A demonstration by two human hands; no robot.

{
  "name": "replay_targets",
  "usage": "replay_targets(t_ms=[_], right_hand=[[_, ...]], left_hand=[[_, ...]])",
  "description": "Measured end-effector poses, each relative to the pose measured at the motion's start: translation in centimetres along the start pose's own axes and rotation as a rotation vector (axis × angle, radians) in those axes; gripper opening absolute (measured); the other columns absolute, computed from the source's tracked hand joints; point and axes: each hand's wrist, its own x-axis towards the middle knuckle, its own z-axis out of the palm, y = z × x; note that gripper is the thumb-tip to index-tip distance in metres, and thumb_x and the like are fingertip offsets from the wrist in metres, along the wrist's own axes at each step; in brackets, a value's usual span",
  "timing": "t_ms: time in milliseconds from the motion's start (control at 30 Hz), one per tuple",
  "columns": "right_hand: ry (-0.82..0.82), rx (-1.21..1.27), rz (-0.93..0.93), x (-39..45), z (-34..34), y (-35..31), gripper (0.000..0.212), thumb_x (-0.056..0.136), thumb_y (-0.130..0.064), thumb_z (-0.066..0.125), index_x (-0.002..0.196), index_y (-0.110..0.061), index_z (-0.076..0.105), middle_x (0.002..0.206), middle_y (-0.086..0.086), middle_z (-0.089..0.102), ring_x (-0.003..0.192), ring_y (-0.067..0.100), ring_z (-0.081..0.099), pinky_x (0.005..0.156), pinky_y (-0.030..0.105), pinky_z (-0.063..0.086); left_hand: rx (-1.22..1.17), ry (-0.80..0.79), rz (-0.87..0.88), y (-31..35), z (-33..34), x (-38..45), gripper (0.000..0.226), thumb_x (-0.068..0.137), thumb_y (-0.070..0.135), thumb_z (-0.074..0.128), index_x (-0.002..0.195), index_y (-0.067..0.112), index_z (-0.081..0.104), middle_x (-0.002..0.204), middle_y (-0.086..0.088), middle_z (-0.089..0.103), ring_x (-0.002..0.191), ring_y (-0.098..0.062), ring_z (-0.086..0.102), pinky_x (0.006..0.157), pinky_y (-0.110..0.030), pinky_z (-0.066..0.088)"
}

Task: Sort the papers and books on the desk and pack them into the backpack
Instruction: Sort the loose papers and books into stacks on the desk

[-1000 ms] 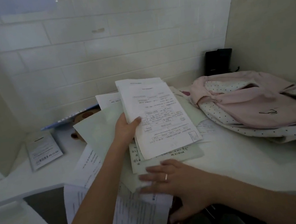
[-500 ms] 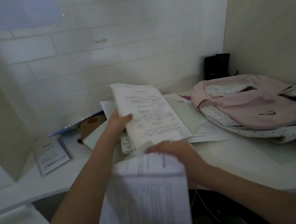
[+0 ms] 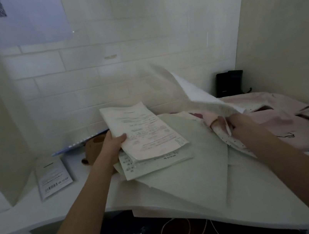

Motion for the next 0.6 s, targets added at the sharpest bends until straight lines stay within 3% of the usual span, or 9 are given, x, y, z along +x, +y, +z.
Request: replay_targets(t_ms=[33, 100, 133, 200, 267, 333, 400, 467, 600], right_hand=[[0.042, -0.085, 0.030, 0.0, 0.1, -0.2, 0.016, 0.098, -0.005, 0.047, 0.086, 0.000, 0.057, 0.094, 0.017, 0.056, 0.063, 0.017, 0.047, 0.097, 0.035, 0.041], [0.124, 0.200, 0.067, 0.7, 1.0, 0.1, 0.009, 0.089, -0.005, 0.060, 0.097, -0.006, 0.056, 0.116, 0.024, 0.058, 0.090, 0.032, 0.058, 0.083, 0.050, 0.050], [0.151, 0.340, 0.067, 1.3, 1.4, 0.8, 0.032, 0.085, 0.001, 0.062, 0.114, -0.005, 0.050, 0.129, 0.022, 0.052, 0.105, 0.035, 0.057, 0.076, 0.046, 0.054], [0.237, 0.395, 0.061, 2.2, 2.5, 1.1, 0.075, 0.080, 0.009, 0.064, 0.141, -0.010, 0.025, 0.140, 0.017, 0.038, 0.118, 0.036, 0.051, 0.081, 0.045, 0.057], [0.205, 0.168, -0.012, 1.8, 3.6, 1.4, 0.090, 0.081, 0.010, 0.063, 0.148, -0.014, 0.008, 0.144, 0.017, 0.030, 0.124, 0.036, 0.044, 0.093, 0.045, 0.051], [0.216, -0.251, -0.178, 1.0, 3.3, 1.6, 0.083, 0.085, 0.008, 0.055, 0.149, -0.018, 0.009, 0.139, 0.020, 0.037, 0.119, 0.034, 0.046, 0.090, 0.038, 0.047], [0.145, -0.783, -0.481, 0.7, 2.4, 2.1, 0.072, 0.085, 0.009, 0.046, 0.147, -0.021, 0.027, 0.137, 0.022, 0.041, 0.114, 0.034, 0.051, 0.086, 0.036, 0.044], [0.010, -1.125, -0.639, 0.5, 1.7, 2.5, 0.058, 0.085, 0.008, 0.048, 0.137, -0.018, 0.048, 0.144, 0.022, 0.035, 0.122, 0.036, 0.047, 0.096, 0.039, 0.043], [-0.082, -1.115, -0.532, 0.3, 1.6, 2.9, 0.041, 0.087, 0.005, 0.048, 0.121, -0.012, 0.064, 0.128, 0.017, 0.056, 0.115, 0.032, 0.054, 0.094, 0.034, 0.042]], left_hand=[[-0.012, 0.002, 0.006, -0.2, 0.4, -0.1, 0.052, 0.094, 0.001, 0.052, 0.142, 0.006, 0.034, 0.141, -0.019, 0.048, 0.123, -0.038, 0.051, 0.092, -0.044, 0.047], [-0.023, 0.004, 0.022, -0.6, 0.9, -0.1, 0.050, 0.094, 0.000, 0.052, 0.141, 0.005, 0.036, 0.140, -0.019, 0.048, 0.123, -0.037, 0.051, 0.092, -0.042, 0.047], [-0.024, 0.005, 0.031, -0.6, 1.1, 0.0, 0.050, 0.094, 0.000, 0.052, 0.141, 0.005, 0.036, 0.140, -0.018, 0.048, 0.123, -0.036, 0.051, 0.091, -0.041, 0.047], [-0.024, 0.006, 0.034, -0.5, 1.2, 0.1, 0.052, 0.094, 0.000, 0.052, 0.142, 0.007, 0.035, 0.141, -0.016, 0.048, 0.123, -0.035, 0.051, 0.091, -0.040, 0.047], [-0.019, 0.006, 0.025, -0.6, 1.2, 0.5, 0.054, 0.094, 0.000, 0.053, 0.143, 0.009, 0.034, 0.142, -0.015, 0.047, 0.123, -0.034, 0.051, 0.090, -0.039, 0.048], [-0.036, 0.010, 0.025, -0.4, 1.2, 0.5, 0.055, 0.094, -0.001, 0.053, 0.143, 0.010, 0.034, 0.141, -0.015, 0.048, 0.122, -0.034, 0.052, 0.089, -0.039, 0.048], [-0.065, 0.000, 0.034, -0.3, 1.4, 0.5, 0.055, 0.093, -0.002, 0.053, 0.144, 0.013, 0.034, 0.141, -0.014, 0.048, 0.120, -0.033, 0.053, 0.089, -0.039, 0.048], [-0.082, -0.011, 0.044, 0.1, 1.7, 0.5, 0.056, 0.094, 0.000, 0.053, 0.144, 0.015, 0.035, 0.141, -0.012, 0.049, 0.115, -0.030, 0.056, 0.088, -0.039, 0.049], [-0.126, -0.049, 0.073, 0.7, 2.6, 0.4, 0.054, 0.094, 0.002, 0.054, 0.143, 0.015, 0.035, 0.137, -0.010, 0.053, 0.105, -0.025, 0.058, 0.087, -0.039, 0.050]])
